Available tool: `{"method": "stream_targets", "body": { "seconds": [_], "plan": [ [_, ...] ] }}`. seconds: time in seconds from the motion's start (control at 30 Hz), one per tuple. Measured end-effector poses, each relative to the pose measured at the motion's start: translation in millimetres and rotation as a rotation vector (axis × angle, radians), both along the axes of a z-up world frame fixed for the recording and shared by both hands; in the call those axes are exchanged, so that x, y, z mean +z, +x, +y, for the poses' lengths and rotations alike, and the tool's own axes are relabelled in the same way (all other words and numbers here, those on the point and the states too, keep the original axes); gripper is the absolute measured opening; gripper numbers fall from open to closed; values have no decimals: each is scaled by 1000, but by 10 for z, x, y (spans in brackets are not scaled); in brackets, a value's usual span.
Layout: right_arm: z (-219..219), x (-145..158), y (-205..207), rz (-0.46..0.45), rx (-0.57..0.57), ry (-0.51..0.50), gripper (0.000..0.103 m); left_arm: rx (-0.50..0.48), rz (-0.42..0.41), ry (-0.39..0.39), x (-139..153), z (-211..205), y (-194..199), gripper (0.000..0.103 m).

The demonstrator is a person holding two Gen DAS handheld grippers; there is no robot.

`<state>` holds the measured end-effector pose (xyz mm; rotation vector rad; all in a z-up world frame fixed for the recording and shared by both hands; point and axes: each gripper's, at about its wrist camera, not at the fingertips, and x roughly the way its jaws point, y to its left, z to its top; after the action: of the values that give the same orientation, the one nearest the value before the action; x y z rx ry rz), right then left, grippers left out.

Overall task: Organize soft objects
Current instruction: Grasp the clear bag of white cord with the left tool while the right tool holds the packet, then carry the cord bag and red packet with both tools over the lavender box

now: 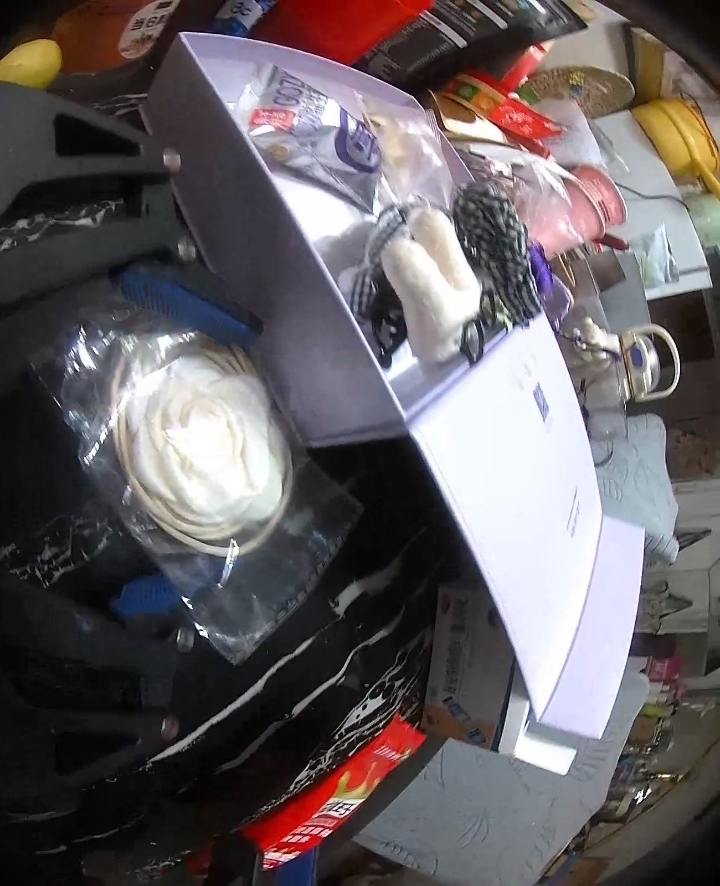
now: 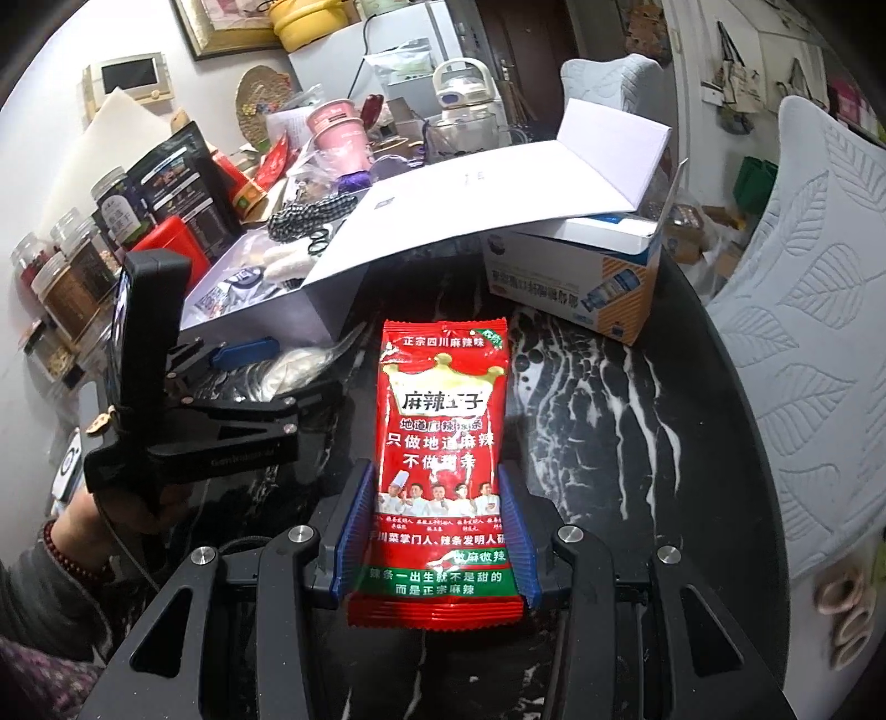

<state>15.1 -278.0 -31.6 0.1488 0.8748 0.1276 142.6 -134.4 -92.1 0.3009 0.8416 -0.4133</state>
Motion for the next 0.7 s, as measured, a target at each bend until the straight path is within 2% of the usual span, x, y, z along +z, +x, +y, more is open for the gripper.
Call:
{"method": "stream_targets", "body": {
  "seconds": [0.03, 0.13, 0.7],
  "plan": [
    [2, -5, -1, 1, 1, 0, 43, 4, -3, 0, 9, 16, -5, 47],
    [23, -20, -8, 4, 3, -5, 43, -3, 3, -45, 72, 76, -57, 35],
    [239, 20, -131, -11, 42, 12, 43, 56, 48, -170, 435, 474, -524, 28]
  ]
}}
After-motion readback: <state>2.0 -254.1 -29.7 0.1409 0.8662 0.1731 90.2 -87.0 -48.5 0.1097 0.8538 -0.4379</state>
